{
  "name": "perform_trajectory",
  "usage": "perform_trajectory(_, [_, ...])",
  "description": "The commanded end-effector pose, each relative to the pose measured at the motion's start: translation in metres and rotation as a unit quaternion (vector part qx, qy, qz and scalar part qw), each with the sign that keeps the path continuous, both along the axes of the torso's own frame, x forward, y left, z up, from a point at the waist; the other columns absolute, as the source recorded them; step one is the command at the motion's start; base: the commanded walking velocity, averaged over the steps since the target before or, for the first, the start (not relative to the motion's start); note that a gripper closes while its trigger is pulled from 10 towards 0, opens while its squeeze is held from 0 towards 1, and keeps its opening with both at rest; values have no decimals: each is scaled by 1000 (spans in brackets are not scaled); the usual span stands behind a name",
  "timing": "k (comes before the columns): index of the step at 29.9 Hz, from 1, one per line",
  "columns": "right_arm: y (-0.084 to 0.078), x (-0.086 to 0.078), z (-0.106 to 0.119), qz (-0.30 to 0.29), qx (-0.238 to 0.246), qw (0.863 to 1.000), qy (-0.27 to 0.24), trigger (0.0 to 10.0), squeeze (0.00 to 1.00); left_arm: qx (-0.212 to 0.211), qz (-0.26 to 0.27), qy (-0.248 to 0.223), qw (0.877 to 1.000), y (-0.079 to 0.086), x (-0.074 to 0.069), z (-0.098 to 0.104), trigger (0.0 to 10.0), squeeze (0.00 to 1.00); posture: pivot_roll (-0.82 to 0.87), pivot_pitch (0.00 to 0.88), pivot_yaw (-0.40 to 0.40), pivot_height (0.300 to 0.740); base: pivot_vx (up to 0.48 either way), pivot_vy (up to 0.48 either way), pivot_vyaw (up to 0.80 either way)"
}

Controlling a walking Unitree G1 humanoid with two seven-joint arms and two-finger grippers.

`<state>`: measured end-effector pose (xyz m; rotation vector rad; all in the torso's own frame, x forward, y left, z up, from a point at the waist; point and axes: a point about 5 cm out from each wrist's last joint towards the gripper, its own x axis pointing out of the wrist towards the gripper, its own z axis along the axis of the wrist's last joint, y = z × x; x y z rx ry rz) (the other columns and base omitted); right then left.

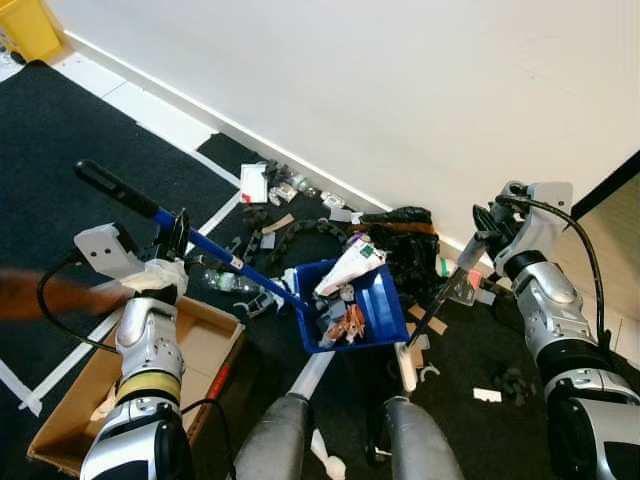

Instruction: Sweep floor

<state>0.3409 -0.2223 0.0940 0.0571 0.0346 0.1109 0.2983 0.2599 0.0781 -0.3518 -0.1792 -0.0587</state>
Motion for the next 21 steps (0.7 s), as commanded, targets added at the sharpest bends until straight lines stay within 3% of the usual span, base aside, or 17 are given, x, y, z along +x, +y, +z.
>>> perform_trajectory(1, [0, 2, 5, -11, 13, 1000, -19, 10000, 0, -9, -17, -10, 1000, -8, 7, 4, 10000, 0, 138, 70, -41, 740, 0, 0, 0])
perform_trajectory(5, [10, 4, 4, -10, 21, 999, -23, 10000, 0, -8, -35, -8, 999, -13, 17, 11, 10000, 0, 125, 40, -7, 740, 0, 0, 0])
perform_trajectory(21, [13, 3, 2, -14, 18, 999, -26, 10000, 0, -12, -55, -10, 998, -22, 31, 20, 10000, 0, 104, 0, 20, 740, 0, 0, 0])
